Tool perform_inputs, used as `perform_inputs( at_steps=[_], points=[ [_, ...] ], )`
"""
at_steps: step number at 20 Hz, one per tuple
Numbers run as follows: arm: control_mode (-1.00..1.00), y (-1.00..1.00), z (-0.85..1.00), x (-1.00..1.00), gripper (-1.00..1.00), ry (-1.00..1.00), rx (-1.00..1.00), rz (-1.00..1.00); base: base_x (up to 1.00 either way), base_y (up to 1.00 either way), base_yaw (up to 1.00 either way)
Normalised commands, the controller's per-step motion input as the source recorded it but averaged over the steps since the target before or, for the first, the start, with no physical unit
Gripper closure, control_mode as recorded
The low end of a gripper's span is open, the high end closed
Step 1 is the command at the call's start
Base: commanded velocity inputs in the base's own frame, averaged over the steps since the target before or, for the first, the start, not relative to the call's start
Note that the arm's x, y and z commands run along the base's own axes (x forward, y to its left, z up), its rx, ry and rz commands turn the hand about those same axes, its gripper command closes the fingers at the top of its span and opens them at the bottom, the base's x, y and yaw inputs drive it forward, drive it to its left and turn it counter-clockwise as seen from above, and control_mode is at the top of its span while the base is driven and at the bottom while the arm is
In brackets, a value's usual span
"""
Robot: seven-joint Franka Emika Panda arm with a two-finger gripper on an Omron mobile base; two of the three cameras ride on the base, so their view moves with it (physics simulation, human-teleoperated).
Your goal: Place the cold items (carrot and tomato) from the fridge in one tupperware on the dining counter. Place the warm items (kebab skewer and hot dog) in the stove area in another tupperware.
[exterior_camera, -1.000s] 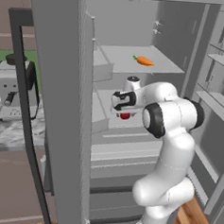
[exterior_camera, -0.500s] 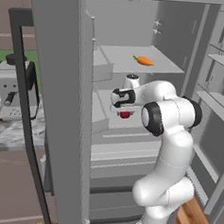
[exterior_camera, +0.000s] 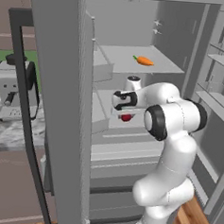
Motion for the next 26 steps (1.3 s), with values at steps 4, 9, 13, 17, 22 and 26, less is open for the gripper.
perform_inputs(
  at_steps=[4,9,13,17,22,26],
  points=[
    [-1.0,0.0,-0.09,-0.61,1.0,-0.04,0.0,0.0,0.0,0.0,0.0],
    [-1.0,-0.01,0.2,-0.96,1.0,-0.15,0.02,0.0,0.0,0.0,0.0],
    [-1.0,0.0,0.63,-0.95,1.0,-0.08,0.02,0.0,0.0,0.0,0.0],
    [-1.0,-0.01,0.83,-0.98,1.0,-0.07,0.03,0.0,0.0,0.0,0.0],
    [-1.0,-0.07,0.97,-0.94,1.0,-0.12,0.0,0.0,0.0,0.0,0.0],
    [-1.0,-0.2,0.94,-0.99,1.0,-0.14,0.0,0.0,0.0,0.0,0.0]
  ],
)
